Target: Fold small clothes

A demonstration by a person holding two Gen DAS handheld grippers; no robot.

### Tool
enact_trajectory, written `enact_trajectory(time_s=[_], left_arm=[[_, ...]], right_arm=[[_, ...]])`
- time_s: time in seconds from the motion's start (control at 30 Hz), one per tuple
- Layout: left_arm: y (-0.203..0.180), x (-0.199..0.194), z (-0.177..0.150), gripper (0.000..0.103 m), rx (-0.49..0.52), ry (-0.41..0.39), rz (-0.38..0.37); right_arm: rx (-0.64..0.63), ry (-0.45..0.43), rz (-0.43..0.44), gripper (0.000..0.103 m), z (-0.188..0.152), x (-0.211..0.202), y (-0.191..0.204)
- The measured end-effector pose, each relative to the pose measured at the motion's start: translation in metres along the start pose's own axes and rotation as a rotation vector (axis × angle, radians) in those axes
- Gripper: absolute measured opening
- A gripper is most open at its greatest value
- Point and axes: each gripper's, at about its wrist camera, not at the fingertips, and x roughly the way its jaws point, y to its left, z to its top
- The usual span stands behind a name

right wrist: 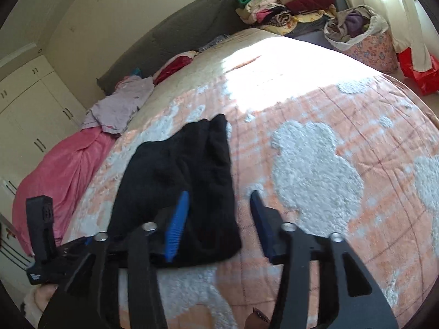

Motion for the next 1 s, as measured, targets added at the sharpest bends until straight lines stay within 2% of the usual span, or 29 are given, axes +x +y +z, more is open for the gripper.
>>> enact_trajectory(time_s=[0.03, 0.07, 0.1, 0.23, 0.37, 0.43, 0.47, 0.5, 0.57, 0.63, 0.73, 0.87, 0.93, 1.0], left_arm=[[0.000, -0.001, 0.000, 0.086, 0.000, -0.002, 0.002], [0.000, -0.004, 0.001, 0.086, -0.002, -0.007, 0.004], [0.001, -0.006, 0.001, 0.086, -0.005, -0.015, 0.001], [0.002, -0.017, 0.007, 0.086, -0.013, -0.053, -0.003], [0.003, -0.014, 0.015, 0.086, -0.010, -0.046, 0.008], [0.005, -0.008, 0.018, 0.086, -0.016, -0.029, 0.015], [0.006, -0.006, 0.019, 0.086, -0.015, -0.025, 0.016], [0.008, -0.005, 0.021, 0.086, -0.014, -0.024, 0.017], [0.008, -0.004, 0.022, 0.086, -0.010, -0.026, 0.016], [0.010, -0.004, 0.023, 0.086, -0.012, -0.029, 0.018], [0.014, -0.002, 0.026, 0.086, -0.027, -0.028, -0.001], [0.012, 0.004, 0.027, 0.086, -0.020, -0.012, -0.010], [0.010, 0.006, 0.026, 0.086, -0.021, -0.003, -0.017], [0.009, 0.005, 0.026, 0.086, -0.015, -0.004, -0.012]], right_arm=[[0.000, 0.015, 0.000, 0.062, 0.007, 0.007, 0.005], [0.002, 0.039, 0.002, 0.076, 0.014, 0.016, 0.008], [0.002, 0.060, 0.002, 0.083, 0.021, 0.024, 0.009], [0.029, 0.160, -0.038, 0.085, 0.042, 0.069, 0.003], [0.044, 0.237, -0.083, 0.085, 0.050, 0.105, -0.002], [0.059, 0.257, -0.086, 0.082, 0.049, 0.117, -0.006], [0.066, 0.255, -0.054, 0.061, 0.048, 0.120, -0.006], [0.057, 0.256, -0.006, 0.034, 0.048, 0.121, -0.001], [-0.050, 0.222, -0.037, 0.022, 0.050, 0.115, 0.022], [-0.168, 0.165, -0.025, 0.020, 0.054, 0.101, 0.046], [-0.228, 0.074, -0.045, 0.019, 0.064, 0.087, 0.054], [-0.217, 0.179, -0.180, 0.020, 0.052, 0.119, 0.032], [-0.177, 0.174, -0.172, 0.024, 0.046, 0.121, 0.020], [-0.136, 0.161, -0.187, 0.040, 0.046, 0.115, 0.014]])
